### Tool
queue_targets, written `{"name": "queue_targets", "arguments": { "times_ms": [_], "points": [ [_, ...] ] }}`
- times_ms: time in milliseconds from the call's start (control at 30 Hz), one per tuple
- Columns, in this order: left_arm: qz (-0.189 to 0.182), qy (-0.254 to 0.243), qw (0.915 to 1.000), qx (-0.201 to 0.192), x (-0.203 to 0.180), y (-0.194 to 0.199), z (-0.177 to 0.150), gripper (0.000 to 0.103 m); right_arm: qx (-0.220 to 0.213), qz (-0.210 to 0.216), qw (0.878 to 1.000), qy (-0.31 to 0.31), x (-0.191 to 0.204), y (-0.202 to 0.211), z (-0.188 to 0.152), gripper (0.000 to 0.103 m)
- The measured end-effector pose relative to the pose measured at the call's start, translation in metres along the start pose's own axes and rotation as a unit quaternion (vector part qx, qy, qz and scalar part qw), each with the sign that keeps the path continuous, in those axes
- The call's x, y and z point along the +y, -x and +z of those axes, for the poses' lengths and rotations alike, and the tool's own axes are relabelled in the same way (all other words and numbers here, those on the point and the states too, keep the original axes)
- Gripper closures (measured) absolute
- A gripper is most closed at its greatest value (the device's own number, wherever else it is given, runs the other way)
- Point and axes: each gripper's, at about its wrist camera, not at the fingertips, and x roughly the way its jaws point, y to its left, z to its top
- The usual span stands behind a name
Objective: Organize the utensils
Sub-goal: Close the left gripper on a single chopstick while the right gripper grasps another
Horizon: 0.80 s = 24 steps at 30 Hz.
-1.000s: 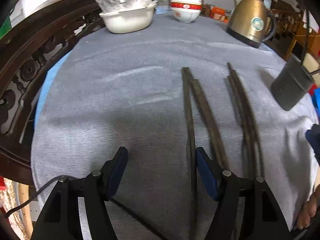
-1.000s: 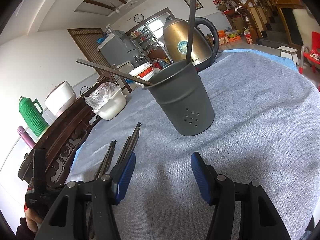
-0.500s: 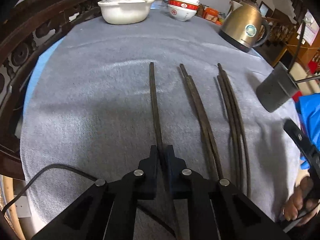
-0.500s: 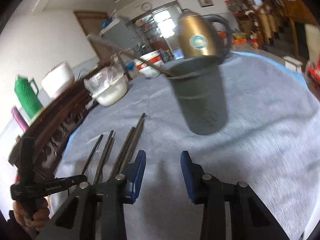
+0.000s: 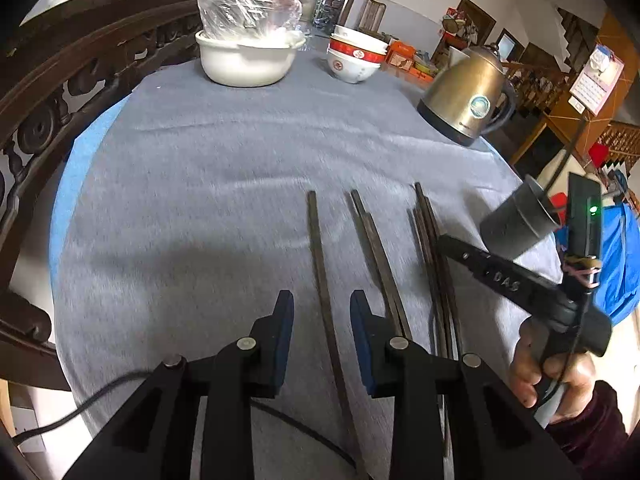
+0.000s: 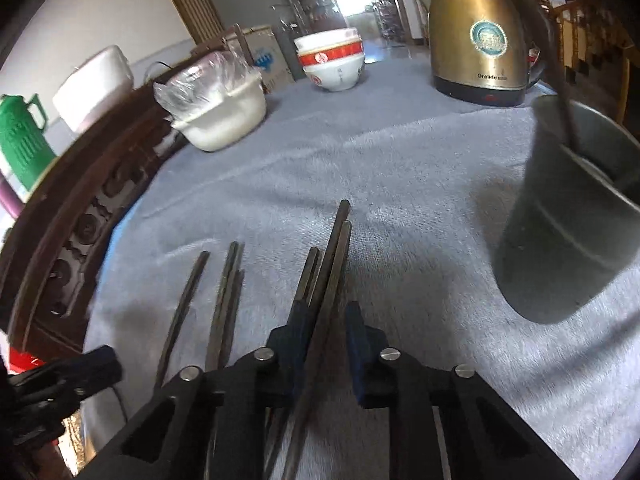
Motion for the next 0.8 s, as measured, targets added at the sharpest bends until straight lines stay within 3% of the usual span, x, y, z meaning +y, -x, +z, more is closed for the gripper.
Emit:
{"name": "queue_targets", "arguments": {
  "times_ms": [367,500,667,800],
  "points": [
    [0.014,-0.006,0.9997,0.016,0.008,-0.024,0.023,0.073,0.005,-0.031,0.999,-0.024,-0.029,0.004,-0.005,0.094],
    [0.015,-0.008,0.9992,0.036,0.007,-0.039,0.035,0.073,-0.017,0.001,0.999,-0.042,-0.029,0.013,0.001,0.093],
    [-0.004,-0.008,0.9980,0.062,0.007,-0.051,0.047,0.073,-0.024,-0.025,0.999,-0.031,-0.015,0.008,0.014,0.089],
    [-0.010,-0.002,0.9961,0.087,0.011,-0.063,0.056,0.073,-0.001,-0.023,0.999,-0.033,-0.011,-0.007,0.020,0.089]
  ]
}}
